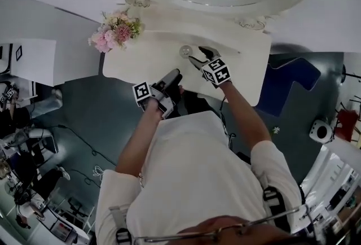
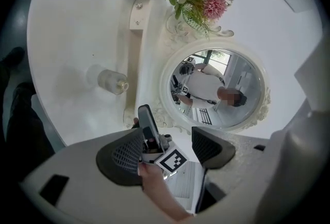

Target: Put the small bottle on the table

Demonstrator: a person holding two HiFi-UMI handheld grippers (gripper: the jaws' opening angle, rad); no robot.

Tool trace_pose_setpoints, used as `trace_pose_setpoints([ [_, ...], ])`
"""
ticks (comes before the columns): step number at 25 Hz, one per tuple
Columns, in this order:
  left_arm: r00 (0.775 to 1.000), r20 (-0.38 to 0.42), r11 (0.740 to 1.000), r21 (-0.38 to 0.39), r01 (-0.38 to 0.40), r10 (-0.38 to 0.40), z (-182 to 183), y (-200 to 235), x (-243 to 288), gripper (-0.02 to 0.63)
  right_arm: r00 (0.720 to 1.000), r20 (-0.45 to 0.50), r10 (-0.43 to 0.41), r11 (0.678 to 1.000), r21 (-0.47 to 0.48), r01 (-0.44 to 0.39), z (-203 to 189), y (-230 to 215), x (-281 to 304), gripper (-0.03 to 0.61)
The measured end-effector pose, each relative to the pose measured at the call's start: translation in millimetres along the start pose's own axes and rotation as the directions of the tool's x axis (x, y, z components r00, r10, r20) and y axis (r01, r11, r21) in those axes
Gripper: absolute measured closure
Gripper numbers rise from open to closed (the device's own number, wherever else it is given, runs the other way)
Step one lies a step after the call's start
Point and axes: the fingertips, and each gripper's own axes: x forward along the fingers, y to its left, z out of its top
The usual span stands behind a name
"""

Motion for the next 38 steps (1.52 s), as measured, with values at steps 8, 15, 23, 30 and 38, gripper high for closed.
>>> trace_pose_setpoints([
  [8,0.989,-0.148,0.996,0.089,-0.001,0.015,-3,-20,-3,0.327,0.993,0.071,-0.090,0.993,0.083,0.084,16,31,-50,0.398],
  [15,0.965,-0.252,0.969,0.248,-0.003,0.068,-5,-39,-22,0.419,0.977,0.112,-0.180,0.977,0.138,0.164,27,74,-77,0.473],
  [23,0.945,-0.284,0.874,0.486,-0.005,0.163,-3,-42,-52,0.581,0.937,0.161,-0.311,0.941,0.190,0.280,31,118,-114,0.558],
  [30,0.930,-0.278,0.634,0.770,0.065,0.242,-13,-62,-71,0.611,0.901,0.177,-0.396,0.910,0.207,0.359,29,143,-152,0.572],
  [38,0.949,-0.150,0.304,0.951,0.061,0.277,-26,-99,-67,0.611,0.885,0.226,-0.406,0.911,0.170,0.375,37,134,-188,0.572],
])
